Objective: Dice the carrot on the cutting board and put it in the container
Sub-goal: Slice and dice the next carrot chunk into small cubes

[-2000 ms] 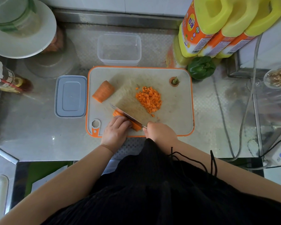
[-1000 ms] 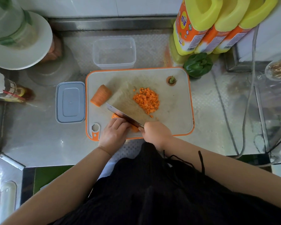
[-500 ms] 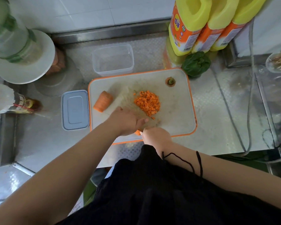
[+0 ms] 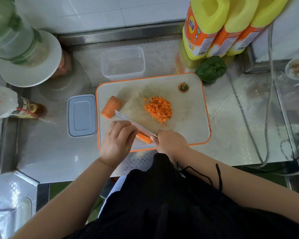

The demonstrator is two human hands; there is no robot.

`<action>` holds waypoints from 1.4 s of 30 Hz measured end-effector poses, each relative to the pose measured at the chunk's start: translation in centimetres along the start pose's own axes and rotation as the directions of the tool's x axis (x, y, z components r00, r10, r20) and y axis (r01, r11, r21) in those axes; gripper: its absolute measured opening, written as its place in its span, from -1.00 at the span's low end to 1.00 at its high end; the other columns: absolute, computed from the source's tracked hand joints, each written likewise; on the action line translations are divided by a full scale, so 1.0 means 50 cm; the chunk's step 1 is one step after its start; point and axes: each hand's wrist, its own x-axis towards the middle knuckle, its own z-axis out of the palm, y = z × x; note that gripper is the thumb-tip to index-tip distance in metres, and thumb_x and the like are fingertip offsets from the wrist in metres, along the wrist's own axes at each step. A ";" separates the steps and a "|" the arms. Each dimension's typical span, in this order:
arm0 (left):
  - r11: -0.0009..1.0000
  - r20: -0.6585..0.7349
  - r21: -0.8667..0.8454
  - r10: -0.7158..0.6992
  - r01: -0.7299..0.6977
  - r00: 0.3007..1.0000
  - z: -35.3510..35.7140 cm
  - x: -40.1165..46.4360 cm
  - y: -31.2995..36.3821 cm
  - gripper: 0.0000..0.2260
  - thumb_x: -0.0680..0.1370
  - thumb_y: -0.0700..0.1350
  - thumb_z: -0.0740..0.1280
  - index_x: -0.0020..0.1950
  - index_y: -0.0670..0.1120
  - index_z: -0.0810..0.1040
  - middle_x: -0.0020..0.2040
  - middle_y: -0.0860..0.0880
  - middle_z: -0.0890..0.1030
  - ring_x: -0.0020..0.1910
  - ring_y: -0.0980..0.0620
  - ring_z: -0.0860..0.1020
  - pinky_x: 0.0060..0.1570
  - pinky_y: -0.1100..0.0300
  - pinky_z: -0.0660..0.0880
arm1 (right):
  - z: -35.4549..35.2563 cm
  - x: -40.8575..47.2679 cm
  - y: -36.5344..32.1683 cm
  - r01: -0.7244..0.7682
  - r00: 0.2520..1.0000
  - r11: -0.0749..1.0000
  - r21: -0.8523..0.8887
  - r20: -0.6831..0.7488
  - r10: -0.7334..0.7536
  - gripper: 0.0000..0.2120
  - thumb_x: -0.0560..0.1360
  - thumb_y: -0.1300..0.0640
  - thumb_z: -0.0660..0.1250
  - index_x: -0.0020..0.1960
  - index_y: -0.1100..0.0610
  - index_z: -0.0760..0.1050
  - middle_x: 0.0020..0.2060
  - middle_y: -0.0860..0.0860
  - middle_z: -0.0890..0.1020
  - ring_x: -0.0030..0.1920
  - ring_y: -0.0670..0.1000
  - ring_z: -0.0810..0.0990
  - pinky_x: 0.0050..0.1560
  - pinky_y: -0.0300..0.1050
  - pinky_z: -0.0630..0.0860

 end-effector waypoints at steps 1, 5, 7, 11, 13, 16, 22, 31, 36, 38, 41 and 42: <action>0.999 0.040 0.025 -0.036 0.035 0.999 0.017 -0.034 -0.005 -0.91 0.62 -0.15 0.31 0.01 -0.17 0.54 -0.05 -0.14 0.57 -0.08 -0.12 0.51 -0.01 0.11 0.45 | -0.001 -0.002 0.000 0.004 1.000 1.000 0.014 0.007 -0.004 -0.63 0.65 -0.04 0.04 0.08 0.22 0.47 -0.06 0.14 0.59 -0.01 0.18 0.57 -0.18 -0.03 0.39; 0.987 0.132 0.092 -0.142 0.130 0.981 0.074 -0.081 -0.015 -0.89 0.56 -0.17 0.33 -0.04 -0.19 0.61 -0.05 -0.12 0.58 -0.08 -0.12 0.48 -0.14 0.02 0.50 | -0.002 -0.009 -0.006 0.001 1.000 1.000 0.017 0.018 -0.001 -0.71 0.64 -0.01 0.09 -0.01 0.17 0.46 -0.26 0.05 0.49 -0.06 0.19 0.57 -0.22 -0.06 0.35; 0.986 0.143 0.111 -0.141 0.126 0.980 0.084 -0.084 -0.020 -0.90 0.54 -0.18 0.34 -0.08 -0.19 0.63 -0.08 -0.11 0.60 -0.08 -0.11 0.48 -0.20 -0.01 0.52 | -0.003 -0.013 -0.009 0.011 1.000 1.000 -0.011 0.026 -0.011 -0.70 0.64 -0.01 0.09 -0.01 0.17 0.47 -0.26 0.05 0.48 -0.08 0.18 0.57 -0.23 -0.07 0.34; 0.987 0.165 0.102 -0.141 0.125 0.976 0.090 -0.093 -0.029 -0.87 0.56 -0.14 0.33 -0.08 -0.17 0.64 -0.07 -0.12 0.62 -0.06 -0.12 0.49 -0.20 -0.02 0.56 | -0.006 -0.014 -0.006 0.031 0.999 0.999 -0.029 0.038 -0.030 -0.70 0.65 -0.02 0.07 -0.04 0.16 0.43 -0.10 0.14 0.58 -0.07 0.19 0.56 -0.23 -0.06 0.31; 0.986 0.166 0.097 -0.150 0.135 0.975 0.093 -0.097 -0.030 -0.87 0.56 -0.14 0.33 -0.06 -0.17 0.63 -0.05 -0.12 0.61 -0.05 -0.13 0.50 -0.18 -0.03 0.57 | -0.008 -0.011 -0.007 0.030 0.999 0.999 -0.036 0.047 -0.029 -0.72 0.65 -0.03 0.06 -0.06 0.14 0.40 -0.15 0.11 0.56 -0.11 0.18 0.55 -0.23 -0.06 0.31; 0.987 0.150 0.070 -0.152 0.143 0.977 0.098 -0.099 -0.034 -0.93 0.55 -0.16 0.35 -0.02 -0.14 0.59 -0.04 -0.12 0.60 -0.05 -0.14 0.52 -0.16 -0.04 0.58 | -0.005 -0.004 -0.009 0.009 0.998 0.999 -0.044 0.065 -0.006 -0.67 0.65 -0.03 0.06 0.03 0.19 0.46 -0.33 -0.01 0.40 -0.23 0.11 0.45 -0.25 -0.06 0.33; 0.979 0.119 0.019 -0.203 0.202 0.972 0.105 -0.109 -0.038 -0.85 0.58 -0.12 0.33 -0.06 -0.17 0.65 -0.07 -0.10 0.62 -0.06 -0.11 0.52 -0.06 0.03 0.53 | -0.019 0.008 -0.022 -0.028 0.992 0.998 -0.048 0.120 0.034 -0.70 0.65 -0.03 0.05 -0.09 0.12 0.41 -0.34 -0.01 0.39 -0.22 0.09 0.45 -0.20 -0.07 0.37; 0.976 0.093 -0.021 -0.215 0.218 0.972 0.111 -0.113 -0.042 -0.82 0.58 -0.12 0.33 -0.07 -0.19 0.67 -0.06 -0.11 0.64 -0.03 -0.10 0.52 0.08 0.10 0.49 | -0.028 0.022 -0.029 -0.075 0.978 0.997 -0.035 0.194 0.081 -0.59 0.66 0.02 0.08 -0.33 0.16 0.28 -0.39 0.03 0.41 -0.37 0.04 0.42 -0.23 -0.08 0.39; 0.976 0.081 -0.020 -0.213 0.215 0.974 0.113 -0.115 -0.043 -0.82 0.58 -0.12 0.33 -0.07 -0.19 0.67 -0.06 -0.12 0.64 -0.02 -0.08 0.51 0.08 0.12 0.48 | -0.030 0.028 -0.038 -0.084 0.973 0.993 -0.079 0.209 0.099 -0.61 0.66 0.06 0.12 -0.33 0.14 0.27 -0.39 0.02 0.39 -0.38 0.03 0.39 -0.28 -0.09 0.36; 0.976 0.084 -0.018 -0.214 0.216 0.973 0.113 -0.116 -0.044 -0.82 0.58 -0.12 0.33 -0.07 -0.19 0.67 -0.06 -0.11 0.64 -0.01 -0.07 0.50 0.07 0.12 0.48 | -0.033 0.032 -0.042 -0.090 0.970 0.991 -0.100 0.215 0.110 -0.63 0.66 0.09 0.12 -0.30 0.17 0.30 -0.38 0.03 0.38 -0.35 0.05 0.40 -0.28 -0.09 0.34; 0.977 0.086 -0.012 -0.210 0.211 0.974 0.113 -0.118 -0.045 -0.82 0.58 -0.12 0.33 -0.06 -0.19 0.67 -0.06 -0.11 0.64 -0.01 -0.07 0.51 0.08 0.13 0.47 | -0.022 0.033 -0.038 -0.069 0.977 0.995 -0.070 0.197 0.082 -0.72 0.66 0.06 0.09 -0.12 0.19 0.42 -0.32 0.04 0.42 -0.25 0.10 0.46 -0.22 -0.08 0.37; 0.978 0.085 -0.011 -0.206 0.208 0.975 0.113 -0.118 -0.045 -0.82 0.59 -0.11 0.32 -0.06 -0.19 0.67 -0.05 -0.11 0.64 -0.01 -0.08 0.51 0.09 0.13 0.47 | -0.016 0.032 -0.036 -0.063 0.980 0.996 -0.055 0.187 0.072 -0.71 0.66 0.04 0.08 -0.05 0.20 0.48 -0.28 0.06 0.45 -0.22 0.12 0.47 -0.21 -0.07 0.38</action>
